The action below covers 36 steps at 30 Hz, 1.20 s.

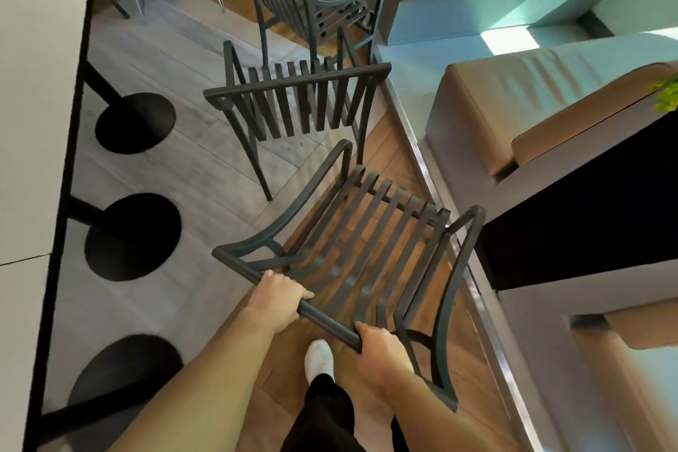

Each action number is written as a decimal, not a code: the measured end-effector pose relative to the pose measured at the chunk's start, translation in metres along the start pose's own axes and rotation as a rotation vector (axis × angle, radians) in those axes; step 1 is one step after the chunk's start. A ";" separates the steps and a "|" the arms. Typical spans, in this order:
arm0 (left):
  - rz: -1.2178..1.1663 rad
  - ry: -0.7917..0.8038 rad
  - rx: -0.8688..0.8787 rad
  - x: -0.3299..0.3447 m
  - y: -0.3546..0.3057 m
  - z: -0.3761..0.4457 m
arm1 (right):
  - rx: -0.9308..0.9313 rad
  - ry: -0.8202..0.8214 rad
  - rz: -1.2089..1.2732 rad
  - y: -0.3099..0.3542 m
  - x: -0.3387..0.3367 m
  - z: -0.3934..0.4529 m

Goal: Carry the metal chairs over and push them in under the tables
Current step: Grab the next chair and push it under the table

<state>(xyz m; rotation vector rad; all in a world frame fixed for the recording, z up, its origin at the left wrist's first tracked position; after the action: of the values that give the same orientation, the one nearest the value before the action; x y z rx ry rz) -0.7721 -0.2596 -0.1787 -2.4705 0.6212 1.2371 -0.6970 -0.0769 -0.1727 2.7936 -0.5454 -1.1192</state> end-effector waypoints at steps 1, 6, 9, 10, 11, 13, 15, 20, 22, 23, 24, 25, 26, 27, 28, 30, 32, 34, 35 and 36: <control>-0.014 0.002 -0.020 0.003 -0.006 -0.003 | -0.021 0.002 -0.022 -0.005 -0.001 -0.002; -0.114 0.011 -0.125 0.014 -0.046 -0.016 | -0.073 0.042 -0.131 -0.043 -0.003 -0.003; -0.173 0.031 -0.184 0.021 -0.076 -0.020 | -0.123 0.084 -0.213 -0.067 -0.006 -0.001; -0.195 0.040 -0.211 0.023 -0.085 -0.022 | -0.144 0.095 -0.232 -0.073 -0.009 -0.004; -0.217 0.049 -0.240 0.025 -0.092 -0.023 | -0.168 0.104 -0.251 -0.079 -0.012 -0.005; -0.256 0.060 -0.288 0.031 -0.108 -0.025 | -0.208 0.122 -0.300 -0.090 -0.015 -0.004; -0.286 0.067 -0.334 0.036 -0.123 -0.030 | -0.239 0.136 -0.346 -0.099 -0.016 -0.004; -0.385 0.054 -0.415 0.045 -0.151 -0.042 | -0.307 0.135 -0.466 -0.113 -0.019 -0.004; -0.419 0.027 -0.439 0.046 -0.159 -0.046 | -0.335 0.132 -0.518 -0.115 -0.023 -0.004; -0.438 0.024 -0.447 0.047 -0.164 -0.048 | -0.346 0.131 -0.539 -0.116 -0.026 -0.003; -0.461 0.029 -0.453 0.048 -0.169 -0.049 | -0.351 0.135 -0.557 -0.117 -0.028 -0.003; -0.480 0.037 -0.459 0.049 -0.175 -0.050 | -0.353 0.138 -0.576 -0.119 -0.029 -0.004; -0.490 0.041 -0.468 0.049 -0.181 -0.051 | -0.355 0.140 -0.600 -0.121 -0.030 -0.005; -0.490 0.040 -0.475 0.050 -0.186 -0.052 | -0.363 0.135 -0.621 -0.123 -0.031 -0.005; -0.486 0.032 -0.482 0.050 -0.189 -0.052 | -0.372 0.124 -0.641 -0.125 -0.033 -0.004; -0.478 0.018 -0.494 0.052 -0.194 -0.054 | -0.399 0.109 -0.672 -0.124 -0.035 -0.003; -0.497 0.012 -0.507 0.051 -0.194 -0.054 | -0.434 0.101 -0.700 -0.119 -0.038 0.000; -0.531 -0.001 -0.522 0.048 -0.190 -0.053 | -0.460 0.104 -0.726 -0.114 -0.042 0.006; -0.549 -0.007 -0.537 0.045 -0.189 -0.053 | -0.474 0.108 -0.735 -0.111 -0.044 0.010; -0.563 -0.007 -0.551 0.044 -0.189 -0.052 | -0.492 0.111 -0.749 -0.109 -0.046 0.014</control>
<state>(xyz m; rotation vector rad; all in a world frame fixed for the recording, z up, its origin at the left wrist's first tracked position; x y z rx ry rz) -0.6172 -0.1319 -0.1693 -2.7601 -0.4704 1.2875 -0.7050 0.0418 -0.1749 2.5995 0.7520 -0.9797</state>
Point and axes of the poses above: each hand's wrist, its own z-axis towards the middle knuckle, its own x-axis out of the palm, y = z × x, the point moved 9 cm from there along z, towards the middle knuckle, and after that the axes turned 12 degrees about x, right-handed, at the moved point
